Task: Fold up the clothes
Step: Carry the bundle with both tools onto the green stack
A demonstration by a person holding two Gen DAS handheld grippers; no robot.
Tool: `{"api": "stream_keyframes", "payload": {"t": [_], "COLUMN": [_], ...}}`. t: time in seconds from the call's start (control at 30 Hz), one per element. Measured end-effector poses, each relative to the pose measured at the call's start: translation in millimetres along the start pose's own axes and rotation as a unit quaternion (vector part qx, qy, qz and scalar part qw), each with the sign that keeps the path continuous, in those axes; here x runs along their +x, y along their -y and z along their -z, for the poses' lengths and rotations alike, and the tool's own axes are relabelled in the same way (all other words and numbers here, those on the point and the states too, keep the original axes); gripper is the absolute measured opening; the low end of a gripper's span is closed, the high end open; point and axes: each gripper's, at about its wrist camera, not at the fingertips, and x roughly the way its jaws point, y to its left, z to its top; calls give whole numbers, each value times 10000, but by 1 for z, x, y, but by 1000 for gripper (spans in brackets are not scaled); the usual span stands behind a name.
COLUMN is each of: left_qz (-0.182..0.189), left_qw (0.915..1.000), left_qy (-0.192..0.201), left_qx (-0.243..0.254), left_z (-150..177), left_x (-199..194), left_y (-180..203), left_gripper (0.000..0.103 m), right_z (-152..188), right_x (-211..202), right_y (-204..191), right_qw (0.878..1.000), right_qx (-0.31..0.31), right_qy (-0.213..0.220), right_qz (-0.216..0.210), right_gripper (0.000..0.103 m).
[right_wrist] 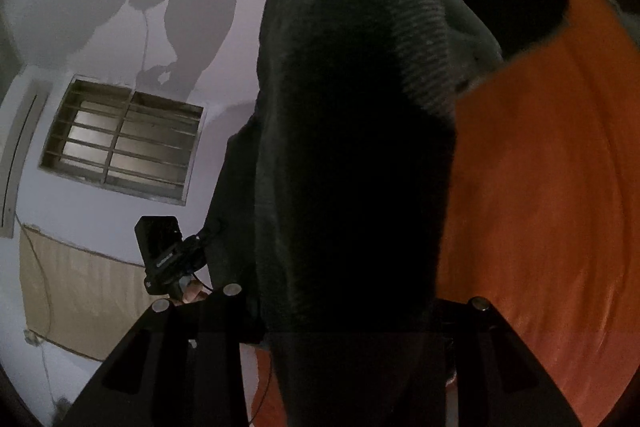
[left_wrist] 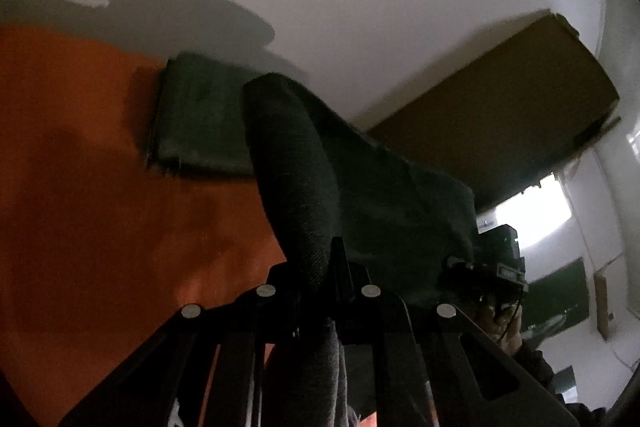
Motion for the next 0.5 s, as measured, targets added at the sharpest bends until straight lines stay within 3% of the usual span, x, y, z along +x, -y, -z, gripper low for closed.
{"api": "stream_keyframes", "payload": {"t": [0.23, 0.37, 0.5], "left_qz": [101, 31, -325], "left_qw": [9993, 9980, 9970], "left_qy": [344, 547, 567], "left_qx": [-108, -318, -425], "left_z": [-113, -161, -187], "left_x": [72, 117, 174], "left_y": [-45, -81, -129], "left_gripper": [12, 12, 12], "right_z": [-154, -235, -299], "right_x": [58, 100, 157], "right_y": [-1, 26, 74], "right_qw": [9986, 9980, 9967], "right_qx": [-431, -435, -500], "right_qy": [-314, -450, -643], "right_qz": [-65, -132, -35], "right_gripper": [36, 36, 36]}}
